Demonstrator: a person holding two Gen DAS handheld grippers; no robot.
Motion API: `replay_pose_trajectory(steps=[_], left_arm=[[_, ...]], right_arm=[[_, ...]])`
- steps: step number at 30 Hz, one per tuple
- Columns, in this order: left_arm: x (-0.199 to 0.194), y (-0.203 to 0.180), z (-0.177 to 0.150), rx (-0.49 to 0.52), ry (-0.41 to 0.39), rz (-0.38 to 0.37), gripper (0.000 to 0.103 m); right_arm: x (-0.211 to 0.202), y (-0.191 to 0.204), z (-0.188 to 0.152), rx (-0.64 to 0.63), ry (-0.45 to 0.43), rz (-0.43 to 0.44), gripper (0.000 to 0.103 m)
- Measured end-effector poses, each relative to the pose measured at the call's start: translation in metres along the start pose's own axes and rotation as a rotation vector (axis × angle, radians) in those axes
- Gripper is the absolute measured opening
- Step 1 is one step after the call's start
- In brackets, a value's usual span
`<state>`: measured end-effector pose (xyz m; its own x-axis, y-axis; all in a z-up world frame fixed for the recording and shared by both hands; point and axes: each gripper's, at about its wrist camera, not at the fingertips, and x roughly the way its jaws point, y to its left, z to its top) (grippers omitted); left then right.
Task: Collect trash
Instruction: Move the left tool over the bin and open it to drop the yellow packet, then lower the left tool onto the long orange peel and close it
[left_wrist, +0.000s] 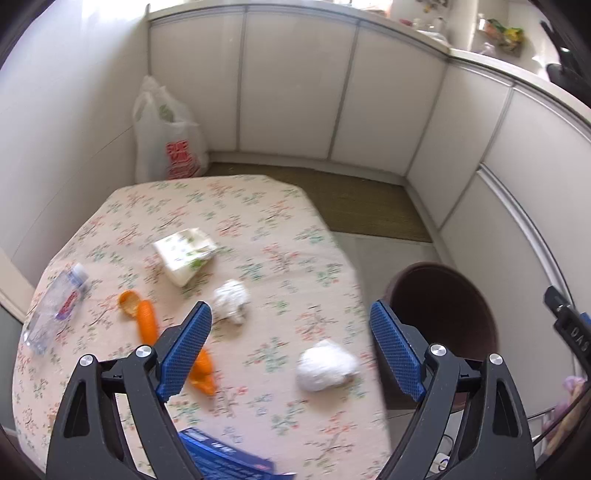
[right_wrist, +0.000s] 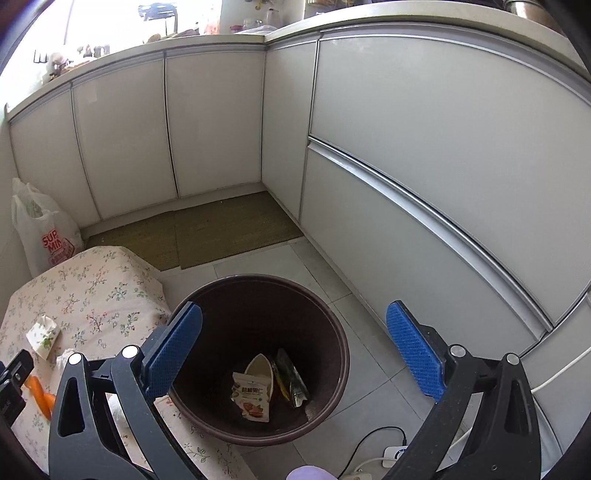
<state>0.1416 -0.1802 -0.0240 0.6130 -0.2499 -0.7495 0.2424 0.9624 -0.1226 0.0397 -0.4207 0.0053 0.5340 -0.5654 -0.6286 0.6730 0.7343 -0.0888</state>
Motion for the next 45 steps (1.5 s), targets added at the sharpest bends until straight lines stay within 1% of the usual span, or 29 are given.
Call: replay_pose_trajectory(steps=[2, 4, 8, 10, 12, 15, 17, 22, 25, 31, 32, 33, 34, 35, 36, 38, 41, 45], left_arm=[[0.002, 0.022, -0.004, -0.027, 0.018, 0.031, 0.085], [0.006, 0.049, -0.008, -0.063, 0.052, 0.057, 0.085], [0.011, 0.103, -0.014, -0.148, 0.11, 0.1, 0.085], [0.017, 0.134, -0.016, -0.211, 0.151, 0.116, 0.085], [0.023, 0.163, -0.019, -0.292, 0.18, 0.118, 0.085], [0.038, 0.202, -0.023, -0.424, 0.224, 0.102, 0.085], [0.051, 0.22, -0.025, -0.481, 0.247, 0.088, 0.085], [0.091, 0.233, -0.029, -0.493, 0.28, 0.112, 0.085], [0.114, 0.229, -0.027, -0.505, 0.314, 0.084, 0.084], [0.133, 0.197, -0.015, -0.377, 0.3, 0.05, 0.083], [0.137, 0.19, -0.014, -0.342, 0.305, 0.034, 0.077], [0.141, 0.185, -0.014, -0.313, 0.319, 0.019, 0.064], [0.146, 0.182, -0.015, -0.283, 0.343, 0.018, 0.056], [0.149, 0.181, -0.016, -0.268, 0.359, 0.034, 0.045], [0.15, 0.183, -0.018, -0.261, 0.364, 0.048, 0.036], [0.147, 0.191, -0.02, -0.269, 0.359, 0.042, 0.026], [0.138, 0.206, -0.021, -0.304, 0.35, 0.032, 0.021], [0.123, 0.226, -0.025, -0.35, 0.346, 0.001, 0.019]], right_arm=[[-0.004, 0.008, -0.001, -0.016, -0.016, -0.003, 0.096], [-0.006, 0.017, -0.003, -0.032, -0.017, 0.007, 0.096], [-0.004, 0.039, -0.009, -0.089, 0.017, 0.035, 0.096], [-0.002, 0.05, -0.012, -0.112, 0.028, 0.046, 0.096], [-0.001, 0.06, -0.014, -0.124, 0.039, 0.059, 0.096], [0.0, 0.07, -0.014, -0.113, 0.065, 0.098, 0.096], [0.004, 0.076, -0.016, -0.106, 0.094, 0.125, 0.096], [0.015, 0.095, -0.02, -0.112, 0.152, 0.157, 0.096], [0.019, 0.108, -0.019, -0.12, 0.161, 0.161, 0.096], [0.026, 0.141, -0.023, -0.159, 0.186, 0.192, 0.096], [0.026, 0.146, -0.024, -0.172, 0.188, 0.195, 0.096], [0.026, 0.152, -0.026, -0.186, 0.19, 0.198, 0.096], [0.025, 0.157, -0.028, -0.2, 0.19, 0.202, 0.096], [0.025, 0.161, -0.029, -0.212, 0.192, 0.207, 0.096], [0.024, 0.165, -0.03, -0.224, 0.193, 0.213, 0.096], [0.022, 0.173, -0.033, -0.248, 0.196, 0.229, 0.096], [0.017, 0.183, -0.037, -0.271, 0.207, 0.278, 0.096], [0.012, 0.201, -0.046, -0.324, 0.237, 0.339, 0.096]])
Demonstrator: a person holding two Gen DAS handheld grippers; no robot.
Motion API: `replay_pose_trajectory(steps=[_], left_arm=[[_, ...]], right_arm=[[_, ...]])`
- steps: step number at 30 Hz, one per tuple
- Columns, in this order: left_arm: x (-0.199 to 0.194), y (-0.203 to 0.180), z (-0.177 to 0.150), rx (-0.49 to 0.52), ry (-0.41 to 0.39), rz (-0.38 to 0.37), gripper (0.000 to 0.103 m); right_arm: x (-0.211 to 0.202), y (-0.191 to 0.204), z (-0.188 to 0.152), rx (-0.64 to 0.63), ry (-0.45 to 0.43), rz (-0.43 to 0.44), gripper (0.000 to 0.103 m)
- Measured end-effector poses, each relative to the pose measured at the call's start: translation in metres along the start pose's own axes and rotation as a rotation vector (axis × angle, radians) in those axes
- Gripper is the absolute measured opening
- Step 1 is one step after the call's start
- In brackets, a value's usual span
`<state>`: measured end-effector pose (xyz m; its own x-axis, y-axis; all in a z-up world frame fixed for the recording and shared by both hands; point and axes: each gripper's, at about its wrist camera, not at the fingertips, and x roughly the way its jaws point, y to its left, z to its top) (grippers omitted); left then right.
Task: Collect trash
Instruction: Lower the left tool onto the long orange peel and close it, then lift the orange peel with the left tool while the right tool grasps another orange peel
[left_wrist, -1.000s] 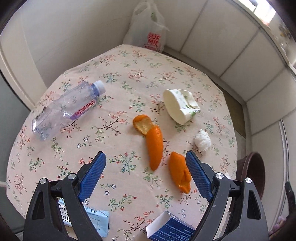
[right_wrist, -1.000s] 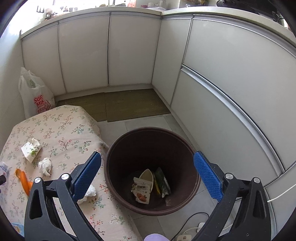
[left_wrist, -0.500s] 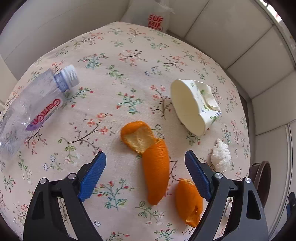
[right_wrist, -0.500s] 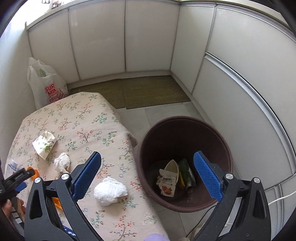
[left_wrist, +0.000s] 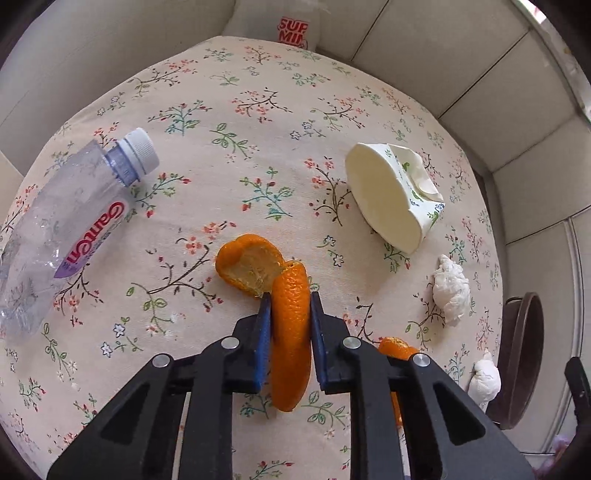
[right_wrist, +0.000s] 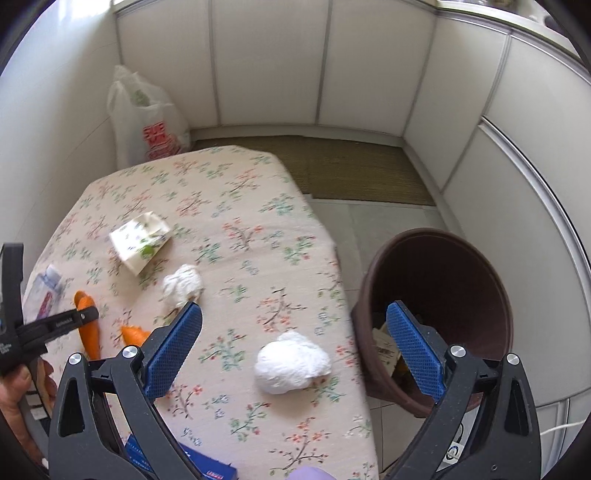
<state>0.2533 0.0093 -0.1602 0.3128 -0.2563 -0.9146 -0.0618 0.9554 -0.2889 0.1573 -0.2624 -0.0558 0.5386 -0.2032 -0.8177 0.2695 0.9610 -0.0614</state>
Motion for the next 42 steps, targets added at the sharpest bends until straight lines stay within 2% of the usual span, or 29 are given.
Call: replay_pose_trajectory(steps=[7, 10, 15, 18, 20, 25, 30, 33, 36, 38, 42], left_arm=[[-0.045, 0.029, -0.005, -0.069, -0.063, -0.055, 0.018], [-0.082, 0.039, -0.001, -0.102, -0.135, -0.093, 0.018], [-0.16, 0.049, -0.009, -0.146, -0.284, -0.206, 0.018], [-0.184, 0.056, -0.017, -0.163, -0.336, -0.24, 0.018], [-0.192, 0.062, -0.019, -0.166, -0.351, -0.245, 0.019], [-0.191, 0.067, -0.019, -0.149, -0.33, -0.252, 0.019], [-0.19, 0.066, -0.021, -0.125, -0.32, -0.256, 0.019], [-0.192, 0.068, -0.023, -0.11, -0.331, -0.233, 0.019], [-0.193, 0.073, -0.023, -0.107, -0.336, -0.218, 0.019], [-0.192, 0.077, -0.023, -0.114, -0.332, -0.216, 0.019], [-0.189, 0.08, -0.022, -0.123, -0.319, -0.216, 0.019]], right_arm=[[0.012, 0.045, -0.009, -0.097, 0.064, 0.105, 0.096], [0.02, 0.067, -0.015, -0.146, 0.089, 0.125, 0.096], [0.038, 0.104, -0.027, -0.199, 0.158, 0.184, 0.096], [0.049, 0.123, -0.036, -0.22, 0.207, 0.209, 0.096], [0.055, 0.133, -0.038, -0.228, 0.221, 0.21, 0.096], [0.066, 0.147, -0.04, -0.21, 0.249, 0.233, 0.094], [0.076, 0.159, -0.04, -0.199, 0.279, 0.242, 0.08], [0.082, 0.162, -0.042, -0.197, 0.297, 0.238, 0.073], [0.085, 0.162, -0.042, -0.197, 0.298, 0.232, 0.06], [0.088, 0.16, -0.042, -0.187, 0.307, 0.226, 0.046], [0.09, 0.157, -0.042, -0.168, 0.299, 0.221, 0.034]])
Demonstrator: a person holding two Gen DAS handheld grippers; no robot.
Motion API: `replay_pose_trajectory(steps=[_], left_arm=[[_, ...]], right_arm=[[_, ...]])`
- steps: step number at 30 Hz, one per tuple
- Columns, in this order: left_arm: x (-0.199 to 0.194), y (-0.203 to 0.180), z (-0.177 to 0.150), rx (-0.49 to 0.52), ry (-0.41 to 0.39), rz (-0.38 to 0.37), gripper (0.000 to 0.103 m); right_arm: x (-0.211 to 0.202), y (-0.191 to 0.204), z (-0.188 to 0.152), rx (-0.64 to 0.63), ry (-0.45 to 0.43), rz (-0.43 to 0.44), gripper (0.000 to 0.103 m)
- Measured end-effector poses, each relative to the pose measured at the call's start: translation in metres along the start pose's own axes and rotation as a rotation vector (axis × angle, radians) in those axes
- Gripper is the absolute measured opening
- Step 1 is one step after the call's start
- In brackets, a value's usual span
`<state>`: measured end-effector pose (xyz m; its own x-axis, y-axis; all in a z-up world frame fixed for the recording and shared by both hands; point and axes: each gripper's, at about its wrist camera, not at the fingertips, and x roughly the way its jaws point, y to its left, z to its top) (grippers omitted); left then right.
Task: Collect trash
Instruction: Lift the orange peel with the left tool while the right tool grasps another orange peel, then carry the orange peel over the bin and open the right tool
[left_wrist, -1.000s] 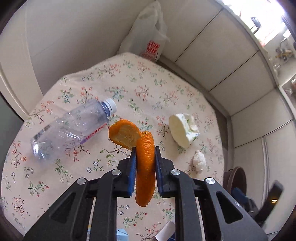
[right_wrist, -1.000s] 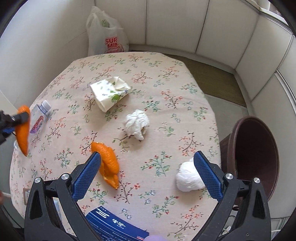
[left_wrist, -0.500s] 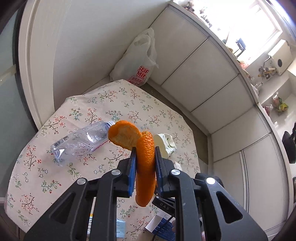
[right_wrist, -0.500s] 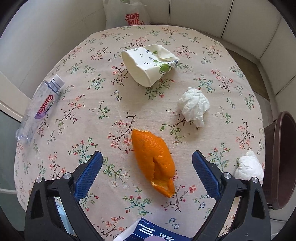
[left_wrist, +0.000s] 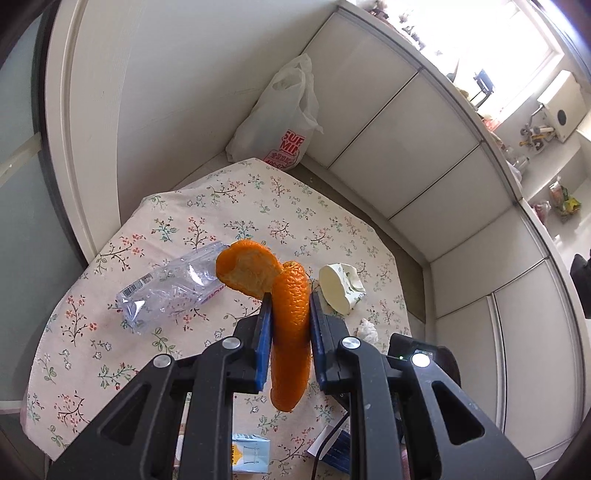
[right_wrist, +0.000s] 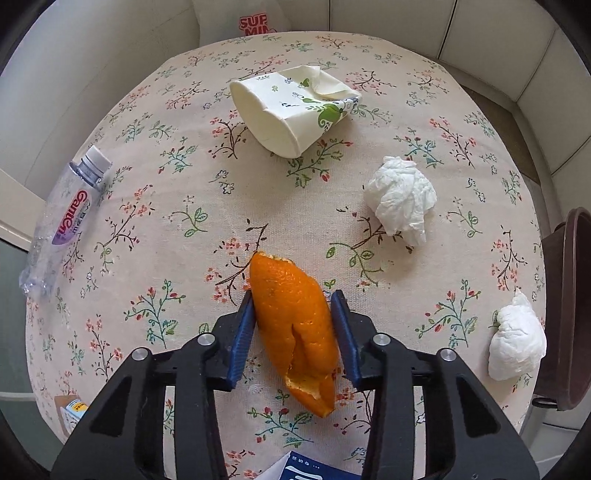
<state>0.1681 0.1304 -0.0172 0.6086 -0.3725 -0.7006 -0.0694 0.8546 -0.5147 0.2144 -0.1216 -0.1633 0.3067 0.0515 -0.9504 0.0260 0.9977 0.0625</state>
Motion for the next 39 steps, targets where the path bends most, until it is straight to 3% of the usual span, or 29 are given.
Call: replay_pose_trajectory(steps=[5, 12, 19, 25, 36, 39], left_arm=[[0.002, -0.001, -0.001, 0.008, -0.001, 0.01, 0.019], [0.002, -0.005, -0.002, 0.007, -0.016, 0.003, 0.019], [0.006, -0.012, -0.005, 0.02, -0.009, -0.003, 0.019], [0.014, -0.023, -0.011, 0.041, 0.009, -0.005, 0.019], [0.029, -0.05, -0.026, 0.095, 0.029, -0.026, 0.019], [0.038, -0.061, -0.032, 0.113, 0.042, -0.03, 0.019]], right_arm=[[-0.007, -0.005, 0.0, 0.019, -0.021, -0.001, 0.022], [-0.034, -0.014, 0.004, 0.033, -0.093, 0.016, 0.021], [-0.09, -0.053, 0.005, 0.092, -0.234, 0.019, 0.021], [-0.136, -0.112, -0.002, 0.189, -0.365, -0.059, 0.021], [-0.179, -0.232, -0.04, 0.428, -0.532, -0.309, 0.024], [-0.185, -0.252, -0.053, 0.499, -0.574, -0.36, 0.044]])
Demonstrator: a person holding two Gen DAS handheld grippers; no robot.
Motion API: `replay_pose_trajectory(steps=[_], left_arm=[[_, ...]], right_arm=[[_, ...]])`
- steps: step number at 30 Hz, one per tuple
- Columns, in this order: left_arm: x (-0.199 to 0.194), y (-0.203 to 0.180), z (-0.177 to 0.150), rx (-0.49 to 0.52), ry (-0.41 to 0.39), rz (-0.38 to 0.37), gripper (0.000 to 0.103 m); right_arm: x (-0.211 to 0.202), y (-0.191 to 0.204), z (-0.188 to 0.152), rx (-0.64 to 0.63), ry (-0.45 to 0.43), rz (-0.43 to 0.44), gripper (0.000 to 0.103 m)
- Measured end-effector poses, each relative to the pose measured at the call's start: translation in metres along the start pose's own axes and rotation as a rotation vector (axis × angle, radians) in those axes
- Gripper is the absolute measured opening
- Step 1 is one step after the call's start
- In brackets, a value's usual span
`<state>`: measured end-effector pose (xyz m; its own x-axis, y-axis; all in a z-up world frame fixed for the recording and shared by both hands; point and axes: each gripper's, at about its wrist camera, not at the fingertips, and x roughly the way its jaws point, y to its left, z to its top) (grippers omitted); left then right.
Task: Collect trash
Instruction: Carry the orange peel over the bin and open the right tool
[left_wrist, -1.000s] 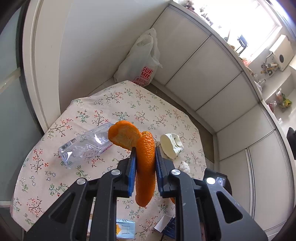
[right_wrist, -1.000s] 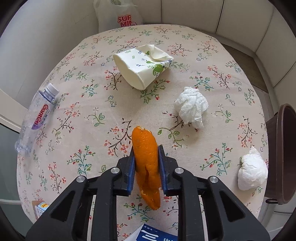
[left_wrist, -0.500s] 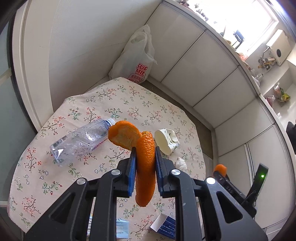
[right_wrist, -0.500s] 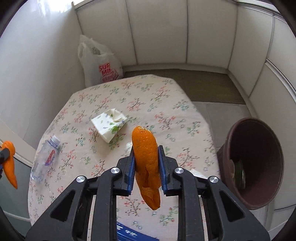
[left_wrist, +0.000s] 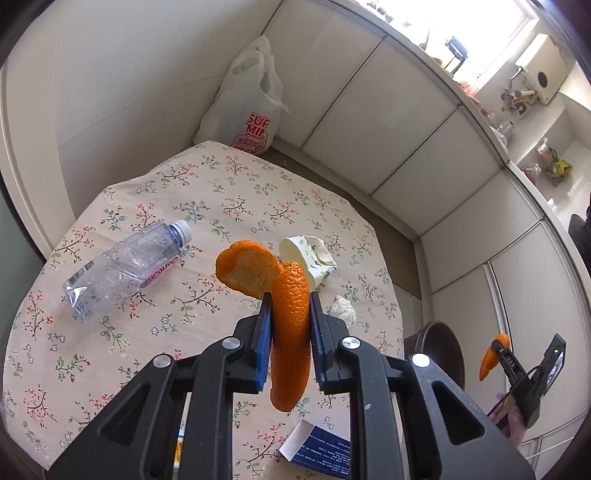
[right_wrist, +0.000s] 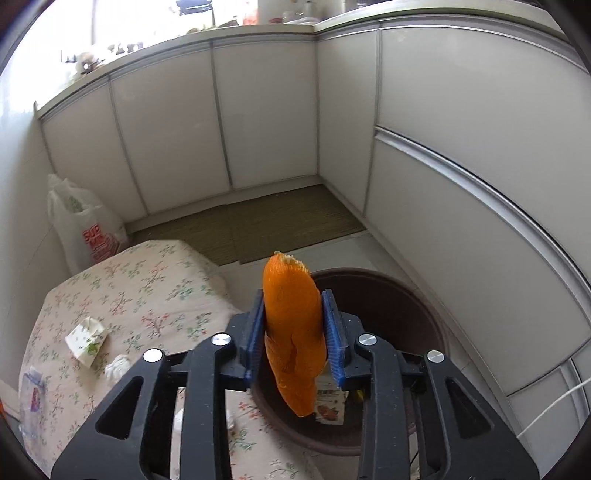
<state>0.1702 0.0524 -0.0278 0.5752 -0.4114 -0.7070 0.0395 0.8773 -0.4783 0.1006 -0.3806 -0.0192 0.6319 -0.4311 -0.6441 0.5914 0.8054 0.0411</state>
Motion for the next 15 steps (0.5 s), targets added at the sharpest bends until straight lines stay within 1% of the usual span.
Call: replay_pose_trajectory(steps=[1, 2, 3, 4, 5, 6, 8, 10, 13, 15], left_arm=[[0.003, -0.005, -0.002, 0.007, 0.005, -0.002, 0.019], [0.007, -0.01, -0.004, 0.015, 0.011, -0.004, 0.019], [0.011, -0.016, -0.007, 0.024, 0.017, -0.007, 0.019], [0.014, -0.021, -0.009, 0.032, 0.023, -0.011, 0.019], [0.018, -0.028, -0.013, 0.046, 0.028, -0.018, 0.019], [0.021, -0.036, -0.016, 0.063, 0.031, -0.026, 0.019], [0.027, -0.054, -0.024, 0.095, 0.034, -0.046, 0.019], [0.032, -0.073, -0.031, 0.122, 0.039, -0.069, 0.019], [0.042, -0.107, -0.042, 0.178, 0.056, -0.111, 0.019], [0.05, -0.133, -0.05, 0.215, 0.07, -0.137, 0.019]], right_arm=[[-0.003, -0.009, 0.001, 0.016, -0.03, -0.024, 0.059], [-0.007, -0.015, 0.002, 0.023, -0.059, -0.045, 0.068], [-0.012, -0.019, 0.003, 0.028, -0.088, -0.066, 0.072], [-0.018, -0.025, 0.004, 0.031, -0.121, -0.085, 0.078], [-0.024, -0.029, 0.006, 0.034, -0.152, -0.1, 0.088], [-0.03, -0.034, 0.006, 0.039, -0.185, -0.118, 0.094], [-0.044, -0.044, 0.007, 0.047, -0.262, -0.162, 0.096], [-0.054, -0.053, 0.01, 0.048, -0.304, -0.178, 0.096], [-0.064, -0.072, 0.014, 0.081, -0.335, -0.202, 0.096], [-0.067, -0.087, 0.017, 0.114, -0.337, -0.217, 0.096]])
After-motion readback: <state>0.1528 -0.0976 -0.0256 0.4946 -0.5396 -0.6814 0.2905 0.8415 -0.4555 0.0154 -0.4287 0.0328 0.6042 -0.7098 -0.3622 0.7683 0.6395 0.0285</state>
